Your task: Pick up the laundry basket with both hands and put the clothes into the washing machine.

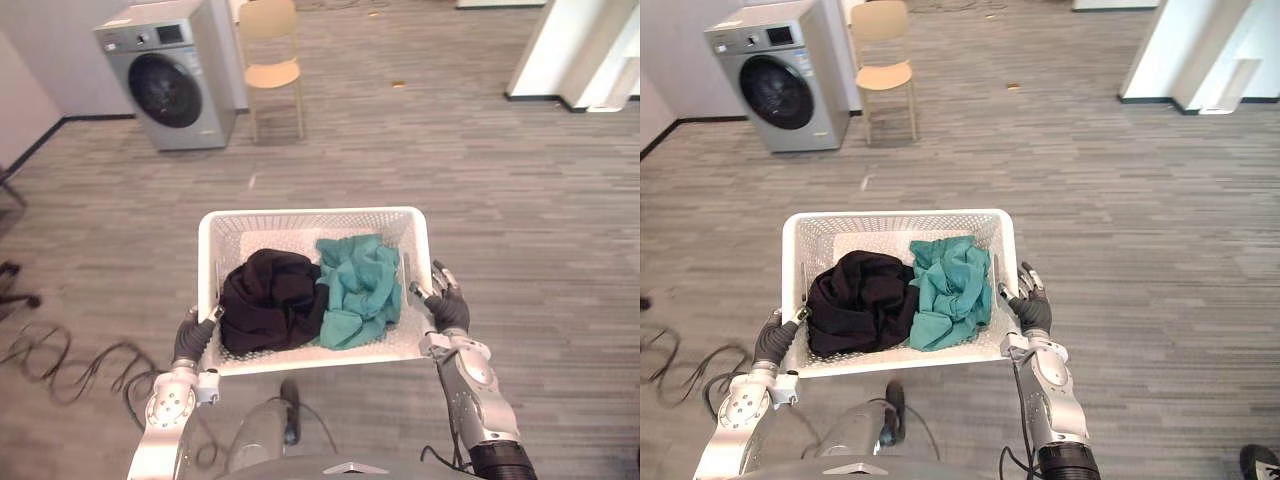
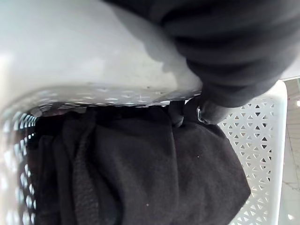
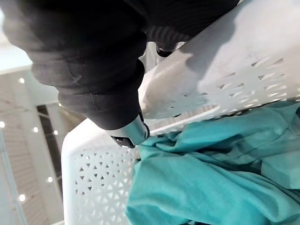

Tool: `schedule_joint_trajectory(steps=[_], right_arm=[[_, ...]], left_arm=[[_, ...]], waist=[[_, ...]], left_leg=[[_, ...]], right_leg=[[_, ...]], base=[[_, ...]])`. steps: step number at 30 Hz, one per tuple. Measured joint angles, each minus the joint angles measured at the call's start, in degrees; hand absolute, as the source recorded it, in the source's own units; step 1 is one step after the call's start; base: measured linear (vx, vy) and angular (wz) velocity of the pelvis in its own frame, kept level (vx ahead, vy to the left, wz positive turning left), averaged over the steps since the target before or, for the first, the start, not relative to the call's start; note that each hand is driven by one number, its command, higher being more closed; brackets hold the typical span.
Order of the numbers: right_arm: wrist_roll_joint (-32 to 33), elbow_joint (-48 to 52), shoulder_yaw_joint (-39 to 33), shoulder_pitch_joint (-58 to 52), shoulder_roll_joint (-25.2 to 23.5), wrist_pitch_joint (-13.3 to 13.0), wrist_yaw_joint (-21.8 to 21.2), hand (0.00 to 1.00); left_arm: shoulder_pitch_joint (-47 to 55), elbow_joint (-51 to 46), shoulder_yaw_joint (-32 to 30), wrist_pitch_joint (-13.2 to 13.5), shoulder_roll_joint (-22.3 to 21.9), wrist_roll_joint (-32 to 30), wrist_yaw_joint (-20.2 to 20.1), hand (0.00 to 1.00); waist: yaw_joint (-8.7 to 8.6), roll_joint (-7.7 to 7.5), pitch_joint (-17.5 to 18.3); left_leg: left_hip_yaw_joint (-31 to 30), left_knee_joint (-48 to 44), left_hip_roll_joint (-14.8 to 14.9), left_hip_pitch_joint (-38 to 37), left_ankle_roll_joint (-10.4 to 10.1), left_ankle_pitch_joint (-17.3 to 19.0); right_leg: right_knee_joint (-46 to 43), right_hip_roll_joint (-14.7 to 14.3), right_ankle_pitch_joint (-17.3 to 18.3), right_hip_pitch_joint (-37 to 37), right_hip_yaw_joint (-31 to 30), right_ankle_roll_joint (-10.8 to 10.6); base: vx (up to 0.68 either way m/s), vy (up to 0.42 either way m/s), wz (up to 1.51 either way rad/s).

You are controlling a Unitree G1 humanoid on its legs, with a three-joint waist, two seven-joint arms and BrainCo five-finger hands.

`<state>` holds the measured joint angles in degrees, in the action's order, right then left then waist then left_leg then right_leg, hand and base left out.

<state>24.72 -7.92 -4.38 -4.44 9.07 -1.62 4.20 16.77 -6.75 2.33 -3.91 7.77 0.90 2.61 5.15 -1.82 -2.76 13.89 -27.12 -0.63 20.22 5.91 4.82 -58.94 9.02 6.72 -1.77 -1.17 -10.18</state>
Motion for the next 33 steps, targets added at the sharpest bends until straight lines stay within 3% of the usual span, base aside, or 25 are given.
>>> schedule_joint_trajectory(steps=[1,2,3,4,6,8,10,11,12,13,14,15,17,19,21,23,24,25,27,28,29,30,31,32,33], right_arm=[[-0.29,-1.32,-0.76,0.03,-0.72,0.08,0.01,1.0],[-0.44,-2.03,-1.06,-0.11,-1.02,0.11,0.02,1.0],[-0.48,-2.34,-1.66,-1.39,-1.54,0.3,0.05,1.0],[-0.49,-2.14,-1.47,-3.43,-1.53,0.29,0.02,1.0],[-0.48,-1.98,-0.91,-5.05,-2.08,0.32,-0.04,1.0],[-0.43,-1.31,-0.92,-5.05,-2.49,0.34,-0.06,1.0],[-0.42,-0.11,-1.03,-5.11,-2.2,0.39,-0.02,1.0],[-0.42,0.24,-1.05,-5.22,-1.98,0.44,0.01,1.0],[-0.41,0.97,-1.03,-5.97,-1.65,0.44,0.04,1.0],[-0.37,1.52,-1.03,-6.76,-1.59,0.44,0.06,1.0],[-0.35,1.67,-1.04,-7.04,-1.05,0.99,0.2,1.0],[-0.25,2.97,-0.97,-7.24,0.69,1.95,0.32,1.0],[-0.19,6.47,-0.78,-7.22,1.38,2.21,1.05,1.0],[0.13,7.5,-0.74,-7.17,1.12,1.95,1.65,1.0],[0.19,7.52,-0.64,-6.8,1.24,1.75,1.65,1.0],[0.21,7.46,-0.62,-5.08,1.56,1.69,1.65,1.0],[0.35,6.76,-0.52,-2.82,1.85,1.7,1.65,1.0],[0.46,6.67,-0.47,-2.33,1.94,1.7,1.65,1.0],[0.66,6.44,-0.46,-1.17,2.63,1.68,1.61,1.0],[0.65,6.17,-0.66,-1.17,2.61,1.63,1.61,1.0],[0.64,5.78,-0.79,-1.29,2.62,1.61,1.61,1.0],[0.63,5.14,-0.93,-2.02,2.54,1.56,1.59,1.0],[0.47,3.44,-1.01,-2.43,0.47,1.62,1.5,1.0],[0.26,2.8,-1.43,-2.71,-0.32,1.58,1.47,1.0],[0.06,0.7,-2.2,-2.73,-0.68,1.61,1.34,1.0]], left_arm=[[-0.62,-0.05,0.53,-0.12,0.51,-0.26,-0.04,1.0],[-0.88,-0.05,0.65,-0.34,0.42,-0.78,-0.04,1.0],[-1.07,-0.04,1.06,-0.96,0.0,-2.08,-0.02,1.0],[-1.35,-0.05,1.47,-1.21,0.34,-2.64,-0.05,1.0],[-2.74,-0.77,1.65,-1.18,1.18,-2.94,-0.04,1.0],[-5.54,-1.29,2.25,-1.09,2.96,-2.96,-0.06,1.0],[-8.1,-1.28,3.31,-1.06,4.25,-2.96,-0.21,1.0],[-8.49,-1.25,3.55,-1.06,4.33,-2.96,-0.2,1.0],[-8.98,-1.17,4.24,-0.99,4.66,-2.96,-0.15,1.0],[-9.06,-1.16,4.63,-0.92,4.84,-2.96,-0.1,1.0],[-9.19,-0.5,5.02,-0.89,3.78,-3.12,0.35,1.0],[-9.03,-0.22,4.99,-1.17,1.88,-4.12,0.77,1.0],[-8.87,0.05,4.29,-1.15,1.66,-4.21,0.82,1.0],[-7.86,0.47,3.63,-1.03,1.55,-2.5,0.8,1.0],[-6.98,0.77,3.39,-0.97,1.58,-2.04,0.8,1.0],[-6.79,0.78,2.7,-0.63,1.31,-1.54,0.79,1.0],[-6.78,0.86,1.88,-0.56,0.78,-1.43,0.81,1.0],[-6.79,0.91,1.69,-0.56,0.7,-1.43,0.8,1.0],[-6.69,1.34,1.61,-0.59,0.31,-1.43,0.81,1.0],[-6.71,1.35,1.85,-0.59,0.22,-1.46,0.81,1.0],[-6.68,1.41,2.09,-0.59,0.24,-1.55,0.81,1.0],[-6.43,1.5,2.56,-0.58,0.3,-1.61,0.8,1.0],[-6.31,1.69,2.41,-0.67,1.74,-1.77,0.82,1.0],[-6.44,1.7,2.7,-0.75,2.33,-1.93,0.75,1.0],[-6.57,1.64,3.5,-0.95,2.88,-2.52,0.37,1.0]], waist=[[-0.39,-1.32,-0.44],[-0.61,-1.58,-0.9],[-1.81,-0.49,-1.72],[-3.17,1.96,-2.15],[-4.33,3.74,-2.25],[-5.35,4.08,-2.58],[-7.33,3.92,-2.72],[-7.59,3.44,-2.45],[-8.4,3.04,-2.36],[-8.77,2.43,-2.23],[-9.27,2.83,-2.79],[-8.29,6.53,-2.24],[-5.5,8.08,-2.4],[-3.63,6.88,-3.41],[-2.75,5.36,-3.05],[-1.98,5.26,-2.8],[-1.68,5.37,-2.82],[-1.42,5.18,-2.94],[-0.79,4.99,-3.12],[-0.61,5.06,-3.07],[-0.62,5.37,-2.87],[-0.27,5.96,-2.3],[-0.07,1.27,-1.63],[-0.82,-0.4,-1.23],[-1.66,-2.35,-0.84]], left_leg=[[0.4,-1.5,-1.58,-2.57,0.35,3.17],[0.36,-1.92,-2.49,-4.82,0.69,4.89],[-0.72,-1.53,-2.98,-10.29,0.92,7.97],[-3.29,0.56,-2.05,-15.61,0.59,10.05],[-5.68,5.91,-0.6,-21.53,-0.15,11.71],[-7.23,9.62,0.65,-25.09,-1.63,12.21],[-9.91,11.83,1.69,-29.68,-4.54,14.4],[-10.78,11.61,1.99,-30.78,-5.33,15.5],[-12.64,8.79,2.57,-32.28,-6.19,18.77],[-13.74,4.98,2.72,-32.55,-6.95,20.5],[-14.87,-9.24,4.89,-29.99,-8.15,21.51],[-15.28,-27.08,9.94,-22.25,-7.31,13.52],[-13.28,-45.4,16.95,-13.12,-4.86,-0.02],[-10.31,-55.92,18.8,-5.46,-2.72,2.14],[-7.32,-50.71,16.13,-2.34,-3.26,5.12],[-5.08,-40.05,13.32,0.72,-4.81,7.95],[-3.75,-22.24,10.09,2.76,-5.84,9.19],[-2.96,-16.05,9.18,2.98,-6.36,8.86],[0.62,2.77,7.41,2.83,-7.49,4.3],[2.08,6.32,7.06,2.78,-6.45,1.21],[2.58,5.63,6.94,2.71,-5.16,-0.02],[2.79,3.16,6.3,1.13,0.39,-3.62],[3.96,-2.01,3.18,-0.81,1.27,0.57],[3.82,-3.45,1.24,-1.94,1.95,3.35],[3.15,-3.01,-2.23,-5.99,2.49,7.01]], right_leg=[[-9.24,3.26,-5.57,-3.76,0.59,0.08],[-14.71,5.33,-5.6,-5.45,2.02,2.28],[-21.35,7.6,-2.73,-7.32,5.21,7.21],[-22.26,6.89,-0.08,-9.18,8.99,9.74],[-16.53,3.27,3.7,-15.81,10.96,9.34],[-0.54,0.42,5.07,-22.21,11.63,7.66],[28.58,-2.14,0.21,-24.49,8.16,6.67],[34.03,-2.89,-1.89,-24.32,6.13,6.54],[36.57,-3.29,-4.27,-24.1,3.29,6.94],[34.32,-3.05,-3.46,-23.79,2.66,7.29],[26.3,-3.86,-4.23,-23.38,3.2,7.09],[22.95,-6.36,0.92,-21.94,6.5,8.57],[22.06,-9.88,5.26,-18.06,7.33,11.87],[28.92,-11.37,7.89,-7.03,7.81,13.6],[35.19,-10.94,7.56,-1.35,6.97,13.5],[39.99,-10.84,7.31,2.69,6.4,13.1],[43.93,-10.69,7.35,6.71,6.42,13.13],[45.37,-10.32,7.46,8.3,6.52,13.3],[48.51,-9.48,7.72,13.99,7.33,12.88],[45.25,-8.92,9.57,16.02,8.07,9.99],[41.11,-8.68,10.92,16.02,7.91,9.15],[26.84,-7.69,12.03,13.36,7.31,7.9],[9.98,-1.81,7.75,8.37,6.62,6.63],[3.85,0.92,1.95,6.44,7.17,6.7],[-5.19,6.82,-11.14,3.34,9.88,8.84]], base=[[0.66,0.133,0.06],[0.75,0.144,0.07],[0.72,0.133,0.31],[0.83,0.129,0.36],[0.63,0.032,0.36],[0.69,-0.072,0.5],[0.7,-0.175,0.7],[0.77,-0.25,0.81],[0.62,-0.244,0.85],[0.78,-0.355,1.1],[0.74,-0.375,0.82],[0.72,-0.351,0.52],[0.69,-0.278,-0.12],[0.84,-0.283,-0.06],[0.62,-0.142,-0.07],[0.74,-0.074,-0.13],[0.67,0.012,-0.04],[0.81,0.035,-0.05],[0.71,0.045,-0.06],[0.59,0.065,-0.03],[0.81,0.19,-0.06],[0.98,0.24,-0.11],[1.0,0.236,0.06],[0.86,0.139,0.35],[0.7,0.098,0.46]])
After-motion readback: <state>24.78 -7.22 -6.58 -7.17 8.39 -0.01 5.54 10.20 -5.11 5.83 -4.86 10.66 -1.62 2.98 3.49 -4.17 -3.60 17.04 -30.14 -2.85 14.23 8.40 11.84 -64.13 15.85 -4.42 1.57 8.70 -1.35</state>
